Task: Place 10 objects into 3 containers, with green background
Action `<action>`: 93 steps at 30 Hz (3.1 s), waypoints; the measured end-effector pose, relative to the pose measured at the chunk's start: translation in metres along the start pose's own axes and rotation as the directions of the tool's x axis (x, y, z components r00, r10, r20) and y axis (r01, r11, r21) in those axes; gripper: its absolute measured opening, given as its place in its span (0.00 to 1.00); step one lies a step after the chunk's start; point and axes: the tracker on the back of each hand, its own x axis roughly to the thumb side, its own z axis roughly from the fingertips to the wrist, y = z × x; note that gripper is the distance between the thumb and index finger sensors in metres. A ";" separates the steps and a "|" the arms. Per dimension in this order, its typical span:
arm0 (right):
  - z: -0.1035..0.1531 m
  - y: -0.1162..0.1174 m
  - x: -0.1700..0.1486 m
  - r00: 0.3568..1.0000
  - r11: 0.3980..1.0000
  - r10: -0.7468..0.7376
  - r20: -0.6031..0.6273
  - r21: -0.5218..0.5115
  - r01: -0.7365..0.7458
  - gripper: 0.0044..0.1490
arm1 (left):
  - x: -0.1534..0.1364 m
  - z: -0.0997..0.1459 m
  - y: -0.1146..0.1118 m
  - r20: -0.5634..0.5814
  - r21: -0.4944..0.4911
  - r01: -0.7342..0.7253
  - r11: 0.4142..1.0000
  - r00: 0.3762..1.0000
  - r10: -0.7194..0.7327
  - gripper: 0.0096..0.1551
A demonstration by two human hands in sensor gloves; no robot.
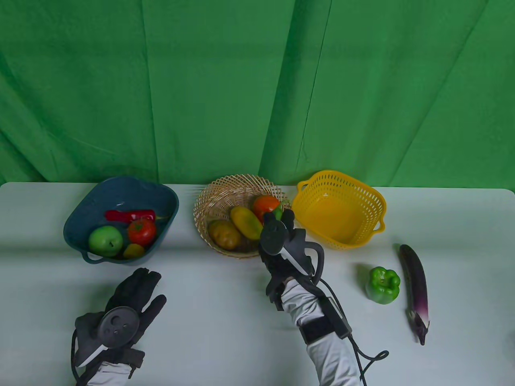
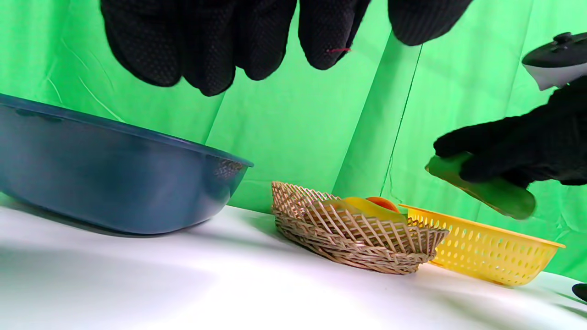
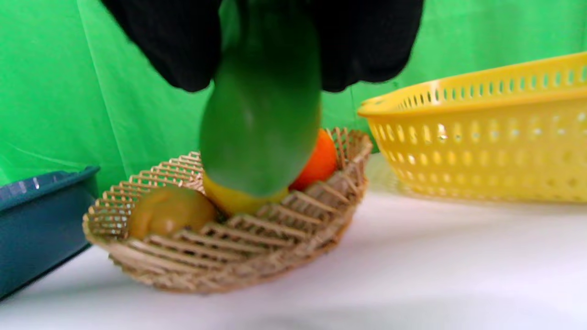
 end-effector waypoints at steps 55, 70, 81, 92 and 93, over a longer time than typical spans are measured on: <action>0.011 0.020 0.002 0.980 0.990 0.138 0.140 -0.043 -0.133 0.43 | -0.002 -0.001 -0.003 0.010 -0.009 -0.005 1.000 1.000 0.005 0.37; 0.068 -0.015 -0.103 0.994 0.989 0.106 0.014 -0.105 -0.104 0.44 | -0.001 -0.002 -0.005 0.012 -0.011 -0.013 1.000 1.000 0.013 0.37; 0.102 -0.026 -0.178 0.976 0.974 0.173 -0.134 -0.126 -0.190 0.46 | 0.002 -0.002 -0.009 0.034 -0.031 -0.013 0.999 0.999 0.014 0.37; 0.118 -0.005 -0.233 0.936 0.969 0.244 -0.253 0.091 -0.228 0.52 | 0.000 -0.005 -0.020 0.021 -0.084 -0.032 0.996 0.999 0.034 0.37; 0.118 0.000 -0.238 0.933 0.966 0.255 -0.255 0.113 -0.234 0.52 | 0.000 -0.005 -0.020 0.022 -0.085 -0.029 0.996 0.999 0.031 0.37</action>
